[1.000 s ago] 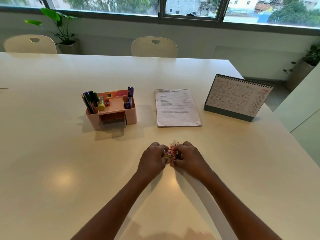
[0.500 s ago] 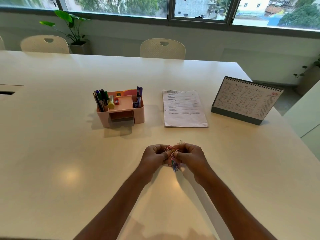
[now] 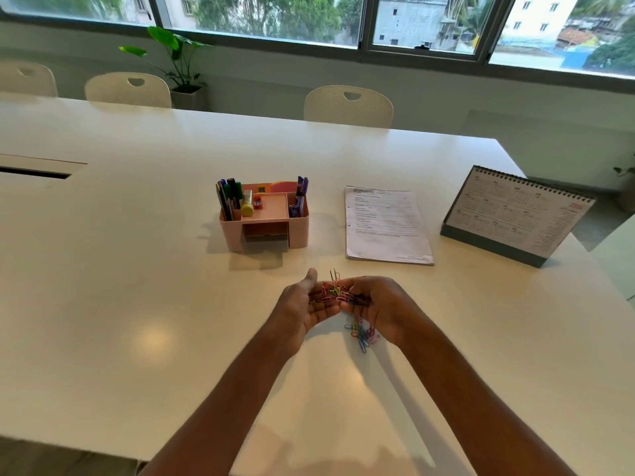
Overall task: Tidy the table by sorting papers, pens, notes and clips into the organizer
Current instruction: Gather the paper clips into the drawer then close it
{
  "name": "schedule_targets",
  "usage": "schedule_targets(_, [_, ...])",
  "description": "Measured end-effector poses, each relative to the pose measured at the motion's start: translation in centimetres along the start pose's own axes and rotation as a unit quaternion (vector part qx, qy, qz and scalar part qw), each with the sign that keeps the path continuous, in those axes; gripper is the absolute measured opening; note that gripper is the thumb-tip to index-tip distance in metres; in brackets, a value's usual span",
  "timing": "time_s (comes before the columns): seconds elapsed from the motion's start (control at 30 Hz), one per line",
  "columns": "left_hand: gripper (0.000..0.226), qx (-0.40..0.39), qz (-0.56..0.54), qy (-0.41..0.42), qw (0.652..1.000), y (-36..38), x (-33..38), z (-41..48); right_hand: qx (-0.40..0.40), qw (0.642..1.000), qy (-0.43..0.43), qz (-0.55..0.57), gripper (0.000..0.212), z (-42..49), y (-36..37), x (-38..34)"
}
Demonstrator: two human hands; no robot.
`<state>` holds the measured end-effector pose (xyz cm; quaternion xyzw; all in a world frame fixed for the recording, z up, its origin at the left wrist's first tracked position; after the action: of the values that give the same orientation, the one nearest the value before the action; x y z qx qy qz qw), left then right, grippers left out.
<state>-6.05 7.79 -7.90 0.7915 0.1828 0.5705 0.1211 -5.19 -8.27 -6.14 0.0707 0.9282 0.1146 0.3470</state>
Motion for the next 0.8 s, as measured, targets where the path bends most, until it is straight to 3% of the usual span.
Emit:
schedule_targets(0.53, [0.049,0.081,0.005,0.106,0.991,-4.7,10.7,2.9,-0.044,0.994,-0.058,-0.079,0.027,1.3,11.5,-7.7])
schedule_targets(0.7, [0.039,0.094,0.024,0.134,0.986,-5.2,13.9,4.8,-0.010,0.994,-0.054,-0.096,0.026,2.6,14.5,-10.3])
schedule_targets(0.8, [0.045,0.100,0.051,0.122,0.986,-5.5,14.8,5.9,0.017,0.991,-0.043,-0.124,0.021,3.4,16.1,-11.2])
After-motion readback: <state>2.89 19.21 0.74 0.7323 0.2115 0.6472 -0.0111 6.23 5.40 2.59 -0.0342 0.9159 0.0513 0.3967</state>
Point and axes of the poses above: each hand's wrist, its own z-axis towards the middle knuckle, its own y-axis out of the palm, x = y × z, the point moved 5 cm from there along z, towards the middle knuckle, and after that the axes turned 15 degrees about y, right-handed, at the moved point
